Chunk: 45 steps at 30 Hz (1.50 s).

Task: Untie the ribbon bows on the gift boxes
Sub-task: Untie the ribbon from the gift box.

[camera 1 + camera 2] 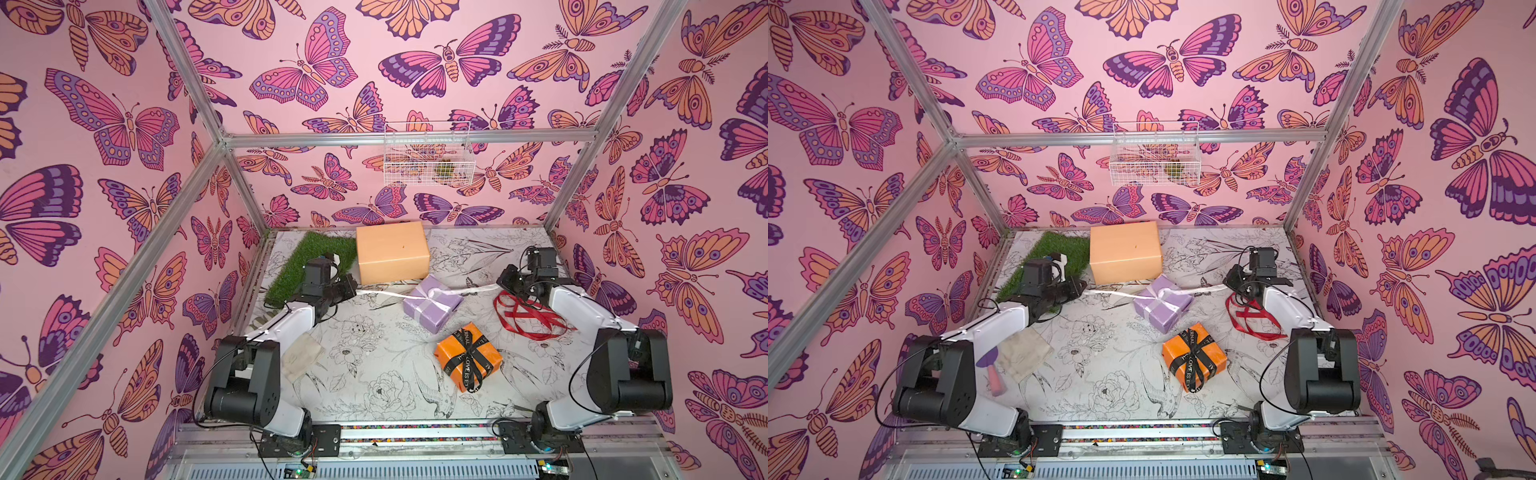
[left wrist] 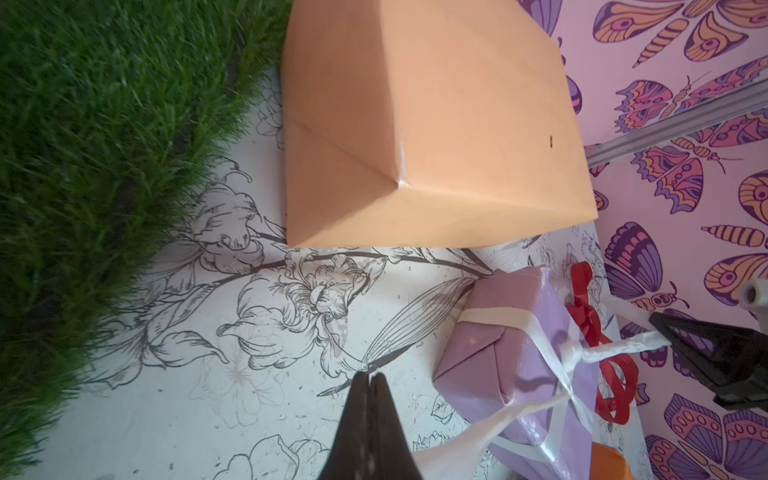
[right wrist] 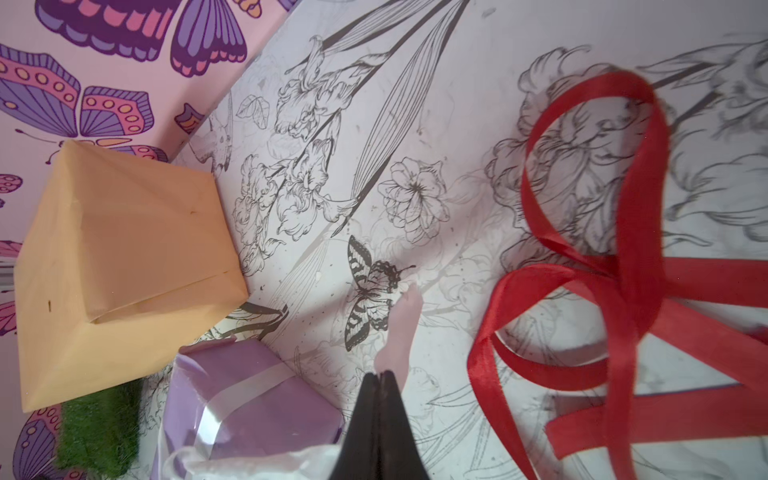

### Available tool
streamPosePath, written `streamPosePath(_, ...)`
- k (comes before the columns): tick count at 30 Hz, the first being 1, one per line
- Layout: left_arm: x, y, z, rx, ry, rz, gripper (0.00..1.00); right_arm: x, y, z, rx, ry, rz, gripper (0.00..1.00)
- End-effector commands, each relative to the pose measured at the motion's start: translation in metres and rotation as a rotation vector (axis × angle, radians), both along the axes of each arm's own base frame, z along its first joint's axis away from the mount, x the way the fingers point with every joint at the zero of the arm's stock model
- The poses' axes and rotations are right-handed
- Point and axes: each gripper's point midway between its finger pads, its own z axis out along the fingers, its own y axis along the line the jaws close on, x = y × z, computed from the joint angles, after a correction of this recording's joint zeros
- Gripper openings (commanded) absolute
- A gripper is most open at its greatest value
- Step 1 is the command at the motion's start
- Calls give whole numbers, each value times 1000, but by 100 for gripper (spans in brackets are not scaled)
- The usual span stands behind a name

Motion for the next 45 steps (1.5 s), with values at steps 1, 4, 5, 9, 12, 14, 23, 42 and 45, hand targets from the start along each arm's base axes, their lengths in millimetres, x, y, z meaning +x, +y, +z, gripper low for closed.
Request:
streamPosePath(1,-3,14,4,25,-8,46,0,-3,-15,12,-55,-11,-37,0)
streamPosePath(4,-2,4,8,-12,-4,-1,0,2,-5,18,-26,-32,15,0)
streamPosePath(5,-2,-2,9,-37,2,-27,4,3,2,20,-2,-40,43,7)
streamPosePath(9,-8,-28,15,-108,19,-118,99,-2,16,30,-34,-50,110,99)
streamPosePath(12,-25,-49,19,-83,-3,-164,99,-16,42,44,-137,-64,205,99)
streamPosePath(14,-38,-65,22,-71,-18,-194,99,-28,68,49,-184,-67,297,99)
streamPosePath(23,-79,-147,13,-48,-1,-374,93,-84,194,26,-394,21,760,54)
streamPosePath(42,-48,-182,-27,45,-6,-362,61,-75,204,-24,-677,107,838,38)
streamPosePath(45,-41,-182,-25,34,-18,-350,61,-75,210,-27,-647,103,850,38)
